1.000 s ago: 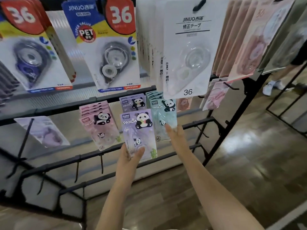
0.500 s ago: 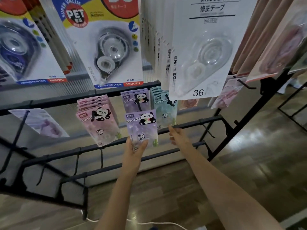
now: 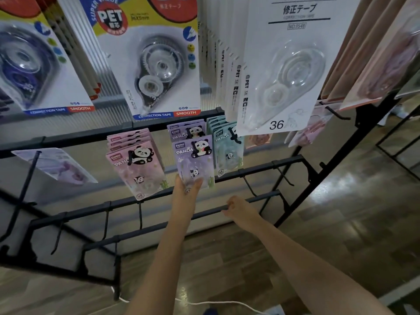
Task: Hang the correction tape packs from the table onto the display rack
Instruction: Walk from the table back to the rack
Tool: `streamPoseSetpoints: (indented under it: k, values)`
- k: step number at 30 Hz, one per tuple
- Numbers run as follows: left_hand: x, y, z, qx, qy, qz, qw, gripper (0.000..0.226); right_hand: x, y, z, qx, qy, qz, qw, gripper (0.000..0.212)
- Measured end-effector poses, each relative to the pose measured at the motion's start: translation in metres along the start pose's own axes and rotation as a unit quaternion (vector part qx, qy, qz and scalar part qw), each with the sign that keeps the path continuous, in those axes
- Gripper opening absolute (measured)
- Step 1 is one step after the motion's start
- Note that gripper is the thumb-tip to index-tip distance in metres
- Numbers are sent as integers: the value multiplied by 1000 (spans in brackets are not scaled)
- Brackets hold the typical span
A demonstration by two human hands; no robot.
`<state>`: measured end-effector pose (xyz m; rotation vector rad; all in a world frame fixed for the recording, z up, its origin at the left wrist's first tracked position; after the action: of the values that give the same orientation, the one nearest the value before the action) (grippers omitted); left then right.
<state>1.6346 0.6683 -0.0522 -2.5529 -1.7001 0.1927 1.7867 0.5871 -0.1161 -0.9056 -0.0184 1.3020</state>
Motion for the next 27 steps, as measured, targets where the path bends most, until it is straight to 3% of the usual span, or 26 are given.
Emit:
streamPoseSetpoints:
  k: [4, 9, 12, 16, 20, 23, 27]
  values:
    - [32, 3, -6, -2, -21, 5, 1000, 22, -19, -1, 1, -149, -73, 28, 986, 35]
    - [49, 9, -10, 43, -29, -13, 999, 38, -31, 2, -20, -223, -71, 57, 971, 40]
    - [46, 9, -2, 42, -79, -41, 995, 52, -41, 1, -32, -242, -53, 69, 966, 43]
    - [20, 11, 16, -8, -172, -47, 984, 45, -58, -6, -44, -285, -48, 83, 954, 41]
    - [-36, 9, 35, 185, -194, 51, 962, 23, -78, -14, -50, -339, -59, 95, 934, 41]
    - [-82, 4, 44, 333, -156, 123, 922, 11, -95, -14, -47, -392, -89, 102, 910, 41]
    - [-134, -15, 39, 489, -167, 150, 843, 39, -116, -5, -22, -438, -138, 102, 882, 32]
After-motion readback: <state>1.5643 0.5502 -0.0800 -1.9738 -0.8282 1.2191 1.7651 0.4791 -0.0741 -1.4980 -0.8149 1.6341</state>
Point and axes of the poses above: each hand's wrist, its own x-axis towards the middle knuckle, its own y-axis out of the palm, z = x × y, the point moved 1 cm from there along x, towards the middle knuckle, and after that the axes turned 4 degrees about z, right-handed, at the moved point
